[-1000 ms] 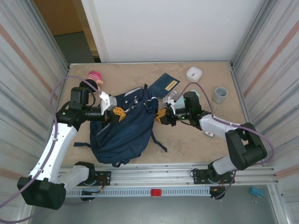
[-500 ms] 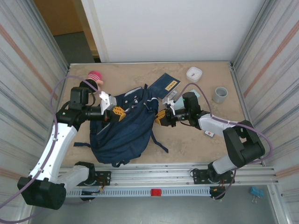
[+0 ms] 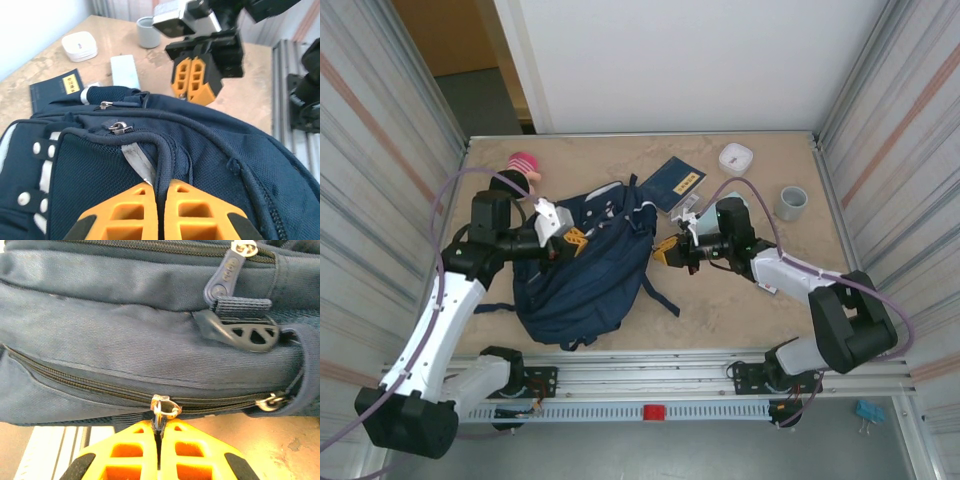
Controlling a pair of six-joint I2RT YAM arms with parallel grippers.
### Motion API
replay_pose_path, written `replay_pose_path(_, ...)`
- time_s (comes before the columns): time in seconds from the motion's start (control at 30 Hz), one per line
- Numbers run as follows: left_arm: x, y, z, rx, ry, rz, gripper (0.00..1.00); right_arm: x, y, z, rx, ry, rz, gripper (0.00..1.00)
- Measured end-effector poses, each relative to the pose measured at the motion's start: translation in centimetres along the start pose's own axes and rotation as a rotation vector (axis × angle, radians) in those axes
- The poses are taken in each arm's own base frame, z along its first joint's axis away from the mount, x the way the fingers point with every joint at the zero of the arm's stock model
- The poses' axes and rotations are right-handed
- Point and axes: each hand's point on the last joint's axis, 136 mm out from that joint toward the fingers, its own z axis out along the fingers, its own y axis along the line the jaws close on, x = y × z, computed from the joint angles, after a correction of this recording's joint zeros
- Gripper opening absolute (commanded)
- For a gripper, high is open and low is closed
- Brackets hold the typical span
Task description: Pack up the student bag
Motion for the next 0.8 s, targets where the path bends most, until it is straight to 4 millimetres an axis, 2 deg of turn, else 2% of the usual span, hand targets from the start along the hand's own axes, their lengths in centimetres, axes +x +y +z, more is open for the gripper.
replay_pose_path(0.13, 0.8, 0.4, 1.2, -0.087, 0.047, 0.030, 0.00, 0.8, 1.1, 0.3, 0.004, 0.045, 0.041, 0.00)
replay_pose_path(0.3, 2.3, 2.1, 2.5, -0.214, 0.084, -0.018, 0.00, 2.0, 2.1, 1.1, 0.025, 0.127, 0.138, 0.00)
replay_pose_path(0.47, 2.4, 3.1, 4.1, -0.317, 0.098, -0.034, 0.00, 2.0, 3.3, 1.3, 0.059, 0.170, 0.226, 0.00)
replay_pose_path(0.67, 3.1, 3.9, 7.1, -0.381, 0.112, -0.070, 0.00, 2.8, 6.0, 3.2, 0.066, 0.239, 0.340, 0.00)
replay_pose_path(0.8, 3.3, 4.5, 9.0, -0.409, 0.109, -0.098, 0.00, 3.3, 6.9, 4.4, 0.087, 0.256, 0.459, 0.00)
